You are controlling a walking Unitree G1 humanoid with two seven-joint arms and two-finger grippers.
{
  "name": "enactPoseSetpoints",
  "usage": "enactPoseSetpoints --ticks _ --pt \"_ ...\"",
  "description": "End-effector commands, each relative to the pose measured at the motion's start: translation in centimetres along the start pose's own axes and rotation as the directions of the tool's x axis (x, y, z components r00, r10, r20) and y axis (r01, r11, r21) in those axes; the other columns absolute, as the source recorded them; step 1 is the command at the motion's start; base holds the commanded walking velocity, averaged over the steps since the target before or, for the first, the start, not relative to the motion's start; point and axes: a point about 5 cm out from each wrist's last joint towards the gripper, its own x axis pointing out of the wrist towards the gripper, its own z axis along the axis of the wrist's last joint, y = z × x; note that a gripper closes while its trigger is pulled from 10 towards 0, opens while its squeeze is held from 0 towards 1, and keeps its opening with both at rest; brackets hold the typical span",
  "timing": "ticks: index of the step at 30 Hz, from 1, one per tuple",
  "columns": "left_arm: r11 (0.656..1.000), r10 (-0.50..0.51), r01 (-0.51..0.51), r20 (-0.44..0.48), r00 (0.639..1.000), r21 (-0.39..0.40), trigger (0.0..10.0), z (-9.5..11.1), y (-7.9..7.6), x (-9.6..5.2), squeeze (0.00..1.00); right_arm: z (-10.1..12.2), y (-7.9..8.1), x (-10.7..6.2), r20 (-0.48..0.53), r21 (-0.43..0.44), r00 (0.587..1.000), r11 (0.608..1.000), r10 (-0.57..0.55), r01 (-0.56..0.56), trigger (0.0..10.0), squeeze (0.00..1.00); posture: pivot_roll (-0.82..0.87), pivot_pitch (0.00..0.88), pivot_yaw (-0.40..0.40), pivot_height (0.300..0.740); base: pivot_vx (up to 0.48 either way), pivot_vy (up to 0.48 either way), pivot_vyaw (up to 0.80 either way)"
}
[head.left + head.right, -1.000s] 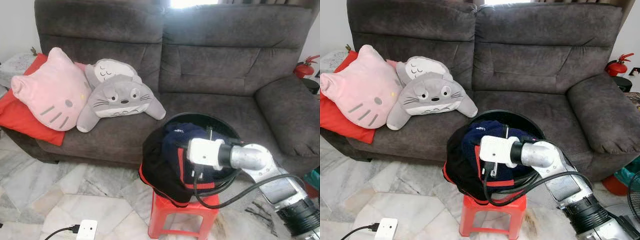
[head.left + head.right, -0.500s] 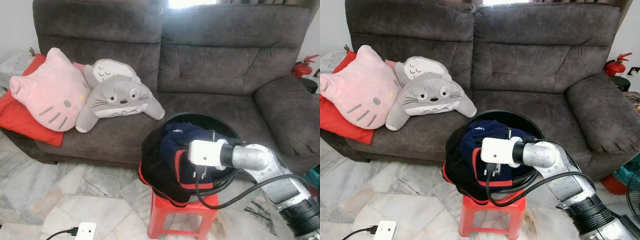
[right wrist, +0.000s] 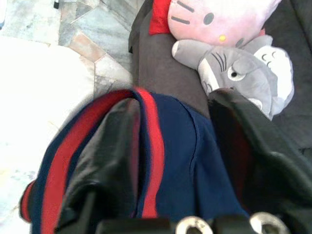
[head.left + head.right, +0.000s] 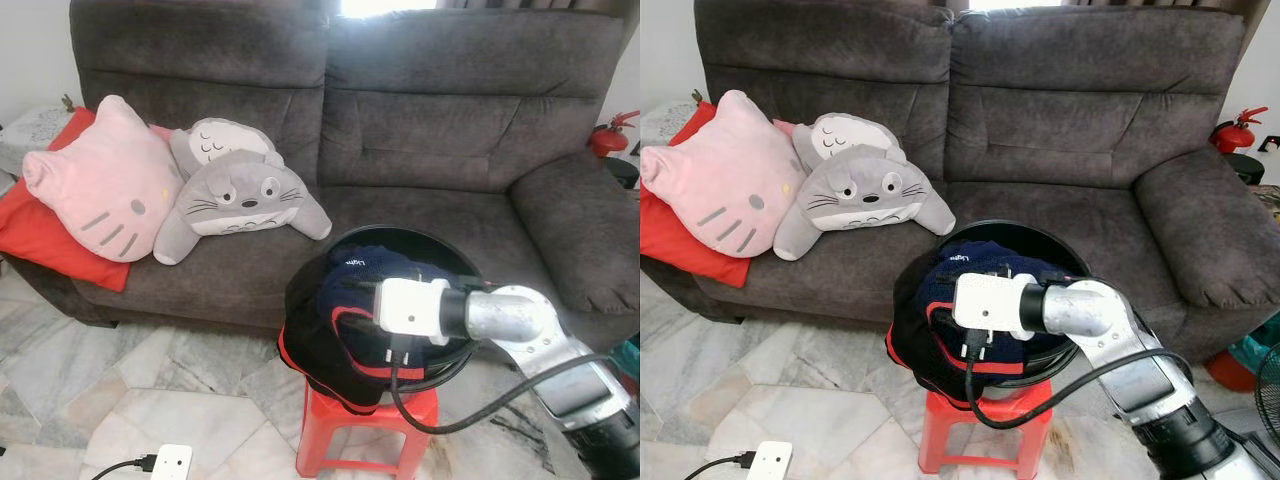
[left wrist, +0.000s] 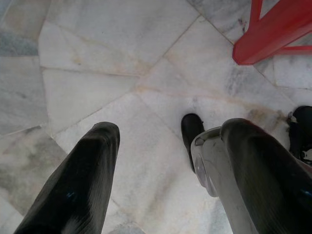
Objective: Hang hanger
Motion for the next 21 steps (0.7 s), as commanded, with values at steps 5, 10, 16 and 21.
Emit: enactPoseSetpoints --ticks 5,10,16,21 --pt "1.000 -0.006 0.006 -0.010 1.000 0.017 10.0 -0.2 0.1 0.0 0.00 0.3 -0.1 -1.7 -0.004 0.028 0.998 0.997 -0.069 0.069 10.0 1.00 -0.16 0.000 0.023 0.740 0.000 0.000 0.00" --pt "1.000 -0.011 0.011 -0.010 1.000 0.023 10.0 -0.1 0.1 0.0 0.00 -0.2 1.3 -2.3 -0.044 0.054 0.999 0.998 -0.023 0.026 10.0 1.00 -0.17 0.000 0.024 0.740 0.000 0.000 0.00" --pt "1.000 -0.012 0.012 -0.010 1.000 0.023 10.0 -0.2 0.1 0.0 0.00 -2.0 -0.1 -3.9 -0.201 0.003 0.953 0.972 -0.228 0.233 10.0 0.25 -0.17 0.000 0.024 0.740 0.000 0.000 0.00" --pt "1.000 -0.013 0.013 -0.012 1.000 0.024 10.0 -0.2 0.2 0.0 0.00 -2.3 0.1 -4.3 -0.218 0.006 0.932 0.955 -0.288 0.296 10.0 0.00 -0.17 0.000 0.020 0.740 0.000 0.000 0.00"
